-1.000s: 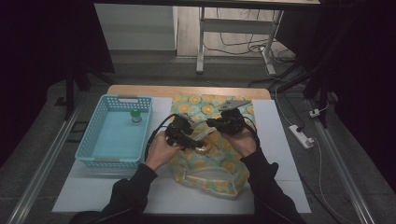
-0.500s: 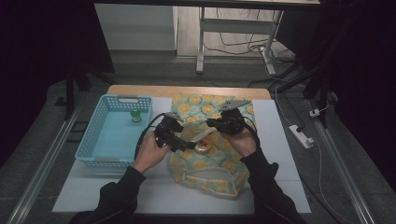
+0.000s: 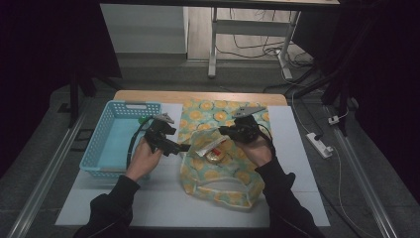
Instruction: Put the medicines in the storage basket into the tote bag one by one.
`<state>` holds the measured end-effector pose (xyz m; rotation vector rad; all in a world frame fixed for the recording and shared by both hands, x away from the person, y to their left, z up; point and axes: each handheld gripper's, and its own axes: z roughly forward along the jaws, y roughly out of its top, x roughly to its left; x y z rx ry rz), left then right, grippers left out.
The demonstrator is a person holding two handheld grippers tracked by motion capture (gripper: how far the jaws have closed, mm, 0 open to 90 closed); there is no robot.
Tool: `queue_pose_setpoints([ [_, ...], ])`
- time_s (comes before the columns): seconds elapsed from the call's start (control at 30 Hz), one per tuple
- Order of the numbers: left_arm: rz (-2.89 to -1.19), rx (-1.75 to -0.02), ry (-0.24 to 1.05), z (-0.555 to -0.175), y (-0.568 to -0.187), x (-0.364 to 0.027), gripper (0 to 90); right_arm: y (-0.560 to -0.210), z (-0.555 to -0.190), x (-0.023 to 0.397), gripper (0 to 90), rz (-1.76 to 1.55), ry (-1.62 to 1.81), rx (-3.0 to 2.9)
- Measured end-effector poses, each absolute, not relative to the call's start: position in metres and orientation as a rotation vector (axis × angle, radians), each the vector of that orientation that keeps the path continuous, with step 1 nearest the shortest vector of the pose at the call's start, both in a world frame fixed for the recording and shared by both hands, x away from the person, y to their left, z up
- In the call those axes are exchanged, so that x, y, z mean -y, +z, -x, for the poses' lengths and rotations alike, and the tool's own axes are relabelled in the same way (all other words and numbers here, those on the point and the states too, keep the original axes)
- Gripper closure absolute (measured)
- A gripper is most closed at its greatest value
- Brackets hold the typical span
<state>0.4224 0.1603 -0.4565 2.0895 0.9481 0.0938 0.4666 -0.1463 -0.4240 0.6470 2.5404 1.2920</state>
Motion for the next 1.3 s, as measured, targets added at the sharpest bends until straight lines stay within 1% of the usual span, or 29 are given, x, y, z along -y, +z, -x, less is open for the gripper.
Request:
queue_pose_setpoints([
  [0.23,-2.077,-1.011,0.145,-0.422,-0.451,-0.188,1.7,-0.424,-0.467,0.146,89.9,-0.646,1.290,-2.542],
  [0.53,-2.065,-1.082,0.180,-0.428,-0.452,-0.219,0.0,-0.425,-0.467,0.146,89.9,-0.648,1.289,-2.544],
  [0.7,-2.030,-1.129,0.199,-0.430,-0.453,-0.235,0.0,-0.425,-0.467,0.146,89.9,-0.649,1.291,-2.543],
  [0.97,-2.032,-1.186,0.283,-0.435,-0.457,-0.254,0.0,-0.425,-0.467,0.146,90.0,-0.646,1.288,-2.547],
  [1.3,-2.060,-1.293,0.306,-0.451,-0.464,-0.264,0.3,-0.425,-0.467,0.146,89.9,-0.646,1.290,-2.545],
])
